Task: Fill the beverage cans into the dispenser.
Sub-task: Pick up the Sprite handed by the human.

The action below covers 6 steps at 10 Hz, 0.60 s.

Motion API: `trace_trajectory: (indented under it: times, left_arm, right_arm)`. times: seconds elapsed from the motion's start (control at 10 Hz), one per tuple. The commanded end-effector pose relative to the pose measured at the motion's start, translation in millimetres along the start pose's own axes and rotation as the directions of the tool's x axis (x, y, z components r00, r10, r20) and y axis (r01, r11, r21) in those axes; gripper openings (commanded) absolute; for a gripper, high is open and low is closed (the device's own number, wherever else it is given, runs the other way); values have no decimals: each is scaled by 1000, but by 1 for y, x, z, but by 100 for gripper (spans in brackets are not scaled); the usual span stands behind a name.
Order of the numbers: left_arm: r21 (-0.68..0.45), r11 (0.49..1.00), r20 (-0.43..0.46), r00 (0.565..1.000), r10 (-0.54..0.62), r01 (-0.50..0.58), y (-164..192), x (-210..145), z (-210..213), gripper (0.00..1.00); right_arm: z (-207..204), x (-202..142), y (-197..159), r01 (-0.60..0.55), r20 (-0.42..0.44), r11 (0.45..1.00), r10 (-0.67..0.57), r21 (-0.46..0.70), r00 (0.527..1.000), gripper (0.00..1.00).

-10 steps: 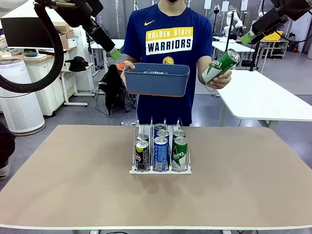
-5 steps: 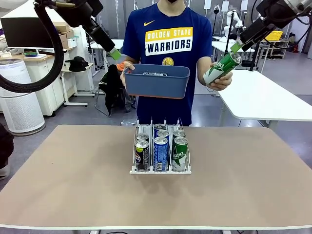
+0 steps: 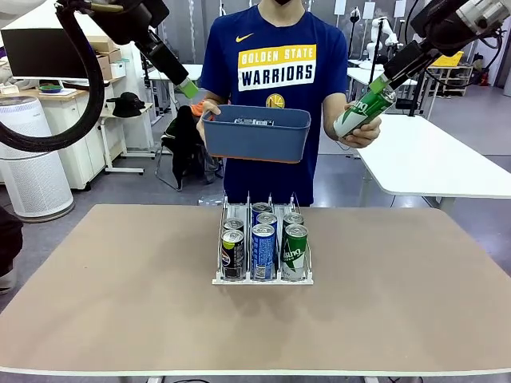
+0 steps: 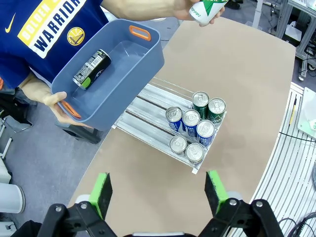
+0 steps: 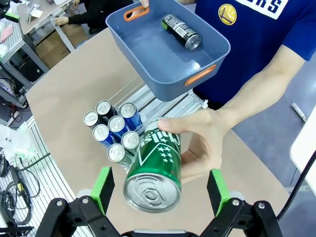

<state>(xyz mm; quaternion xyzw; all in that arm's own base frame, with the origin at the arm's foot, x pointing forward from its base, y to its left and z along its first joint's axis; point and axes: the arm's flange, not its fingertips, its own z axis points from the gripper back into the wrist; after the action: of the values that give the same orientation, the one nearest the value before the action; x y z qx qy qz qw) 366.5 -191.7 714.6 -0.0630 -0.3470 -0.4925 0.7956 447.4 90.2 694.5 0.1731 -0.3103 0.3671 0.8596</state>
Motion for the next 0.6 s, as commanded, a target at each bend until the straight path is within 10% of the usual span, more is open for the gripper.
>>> trace_trajectory:
  times: [0.0, 0.5]
  left_arm:
    - [3, 1000, -1, 1000, 2, -2, 1, -1, 0, 100]
    - [3, 1000, -1, 1000, 2, -2, 1, -1, 0, 100]
  right_arm:
    - [-6, -11, 6, 0, 42, 1000, 0, 11, 999, 100]
    - [-19, -20, 8, 19, 44, 998, -21, 54, 999, 100]
